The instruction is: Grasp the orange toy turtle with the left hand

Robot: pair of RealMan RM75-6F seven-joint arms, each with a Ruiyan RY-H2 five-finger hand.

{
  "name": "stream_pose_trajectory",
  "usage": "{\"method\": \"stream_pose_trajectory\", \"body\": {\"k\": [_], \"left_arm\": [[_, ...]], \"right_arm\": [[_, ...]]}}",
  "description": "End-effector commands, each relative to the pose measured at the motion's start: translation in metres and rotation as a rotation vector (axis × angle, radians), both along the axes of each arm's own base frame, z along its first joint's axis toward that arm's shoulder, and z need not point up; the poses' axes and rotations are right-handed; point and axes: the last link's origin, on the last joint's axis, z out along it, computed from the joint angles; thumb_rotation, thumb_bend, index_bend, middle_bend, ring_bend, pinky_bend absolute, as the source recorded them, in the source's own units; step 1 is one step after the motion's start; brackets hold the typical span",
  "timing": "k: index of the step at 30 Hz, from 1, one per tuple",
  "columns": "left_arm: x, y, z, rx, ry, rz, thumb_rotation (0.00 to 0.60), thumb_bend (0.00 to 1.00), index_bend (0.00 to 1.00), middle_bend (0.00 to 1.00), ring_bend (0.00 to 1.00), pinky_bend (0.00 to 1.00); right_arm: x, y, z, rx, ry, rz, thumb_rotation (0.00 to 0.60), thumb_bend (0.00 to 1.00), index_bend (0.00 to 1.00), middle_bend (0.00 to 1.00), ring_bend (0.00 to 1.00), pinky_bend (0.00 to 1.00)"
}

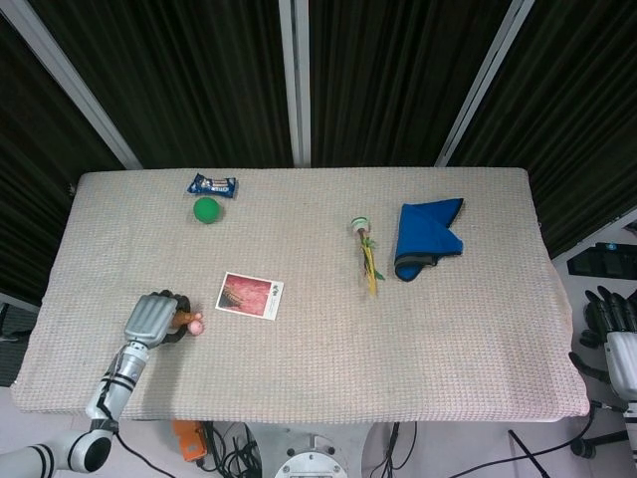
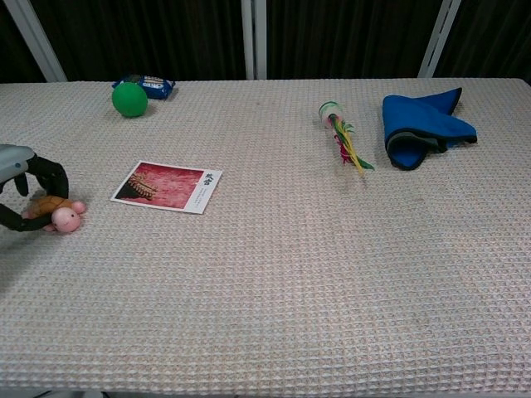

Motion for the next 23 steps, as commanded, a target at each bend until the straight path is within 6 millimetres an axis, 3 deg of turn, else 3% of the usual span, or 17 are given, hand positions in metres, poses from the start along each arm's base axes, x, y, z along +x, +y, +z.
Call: {"method": "stream_pose_trajectory", "body": {"k": [1, 4, 9, 15, 19, 23], "left_arm": [[0.001, -0.008, 0.014, 0.014, 0.017, -0.009, 0.600, 0.22, 0.08, 0.02, 0.00, 0.13], [-0.001, -0.015, 0.028, 0.062, 0.013, -0.009, 0.600, 0.21, 0.05, 0.00, 0.00, 0.07], [-0.007, -0.035, 0.060, 0.185, 0.011, -0.016, 0.600, 0.21, 0.05, 0.00, 0.00, 0.06], [-0.040, -0.079, 0.109, 0.340, 0.013, -0.019, 0.600, 0.21, 0.07, 0.00, 0.00, 0.06], [-0.060, -0.106, 0.125, 0.355, 0.019, 0.023, 0.600, 0.16, 0.09, 0.01, 0.00, 0.06], [-0.072, -0.120, 0.131, 0.369, 0.023, 0.040, 0.600, 0.14, 0.09, 0.01, 0.00, 0.06]], "right_arm": [[0.002, 0.001, 0.000, 0.000, 0.000, 0.006, 0.600, 0.10, 0.00, 0.01, 0.00, 0.00], [0.004, 0.001, -0.001, 0.003, -0.004, 0.014, 0.600, 0.10, 0.00, 0.01, 0.00, 0.00], [0.011, 0.005, -0.005, 0.011, -0.014, 0.037, 0.600, 0.10, 0.00, 0.00, 0.00, 0.00], [0.016, 0.008, -0.009, 0.022, -0.015, 0.053, 0.600, 0.10, 0.00, 0.00, 0.00, 0.00], [0.018, 0.008, -0.012, 0.030, -0.012, 0.057, 0.600, 0.10, 0.00, 0.00, 0.00, 0.00], [0.022, 0.008, -0.015, 0.032, -0.012, 0.065, 0.600, 0.10, 0.00, 0.00, 0.00, 0.00]]}}
